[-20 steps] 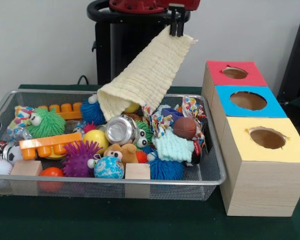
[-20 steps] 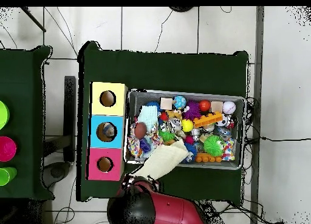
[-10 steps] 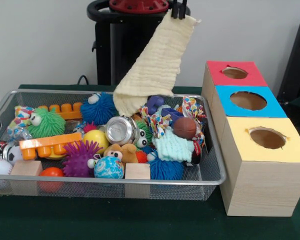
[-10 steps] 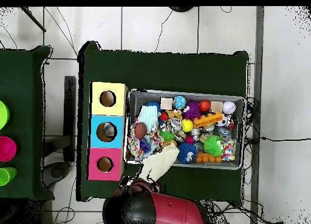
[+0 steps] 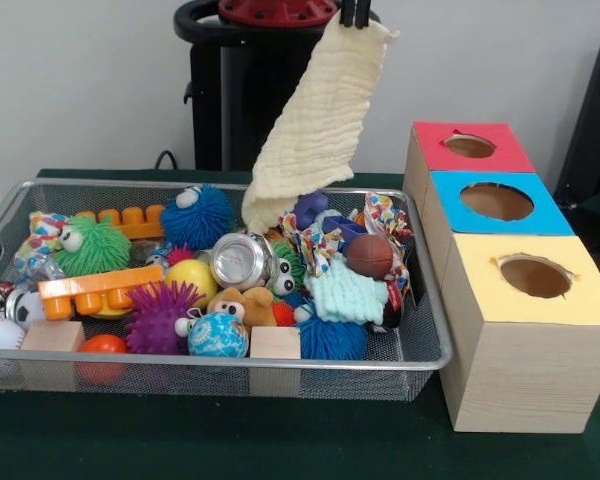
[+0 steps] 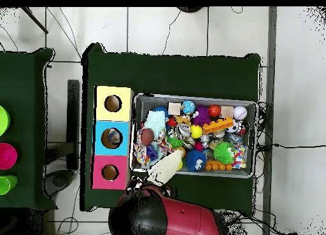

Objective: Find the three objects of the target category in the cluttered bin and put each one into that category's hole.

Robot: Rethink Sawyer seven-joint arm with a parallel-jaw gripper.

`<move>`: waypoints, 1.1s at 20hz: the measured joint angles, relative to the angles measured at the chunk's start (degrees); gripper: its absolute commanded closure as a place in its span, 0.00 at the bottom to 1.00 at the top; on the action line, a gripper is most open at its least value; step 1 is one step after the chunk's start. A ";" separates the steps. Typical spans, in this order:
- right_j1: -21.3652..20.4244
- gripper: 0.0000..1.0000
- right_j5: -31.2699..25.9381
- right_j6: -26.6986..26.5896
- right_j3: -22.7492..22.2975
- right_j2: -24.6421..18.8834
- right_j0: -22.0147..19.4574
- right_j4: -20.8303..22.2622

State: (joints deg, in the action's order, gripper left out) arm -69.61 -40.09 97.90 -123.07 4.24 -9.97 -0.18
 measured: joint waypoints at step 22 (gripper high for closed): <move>13.18 1.00 22.78 0.00 0.72 -2.38 -1.91 -4.20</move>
State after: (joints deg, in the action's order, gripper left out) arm -56.43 -17.32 97.90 -122.35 1.86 -11.88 -4.38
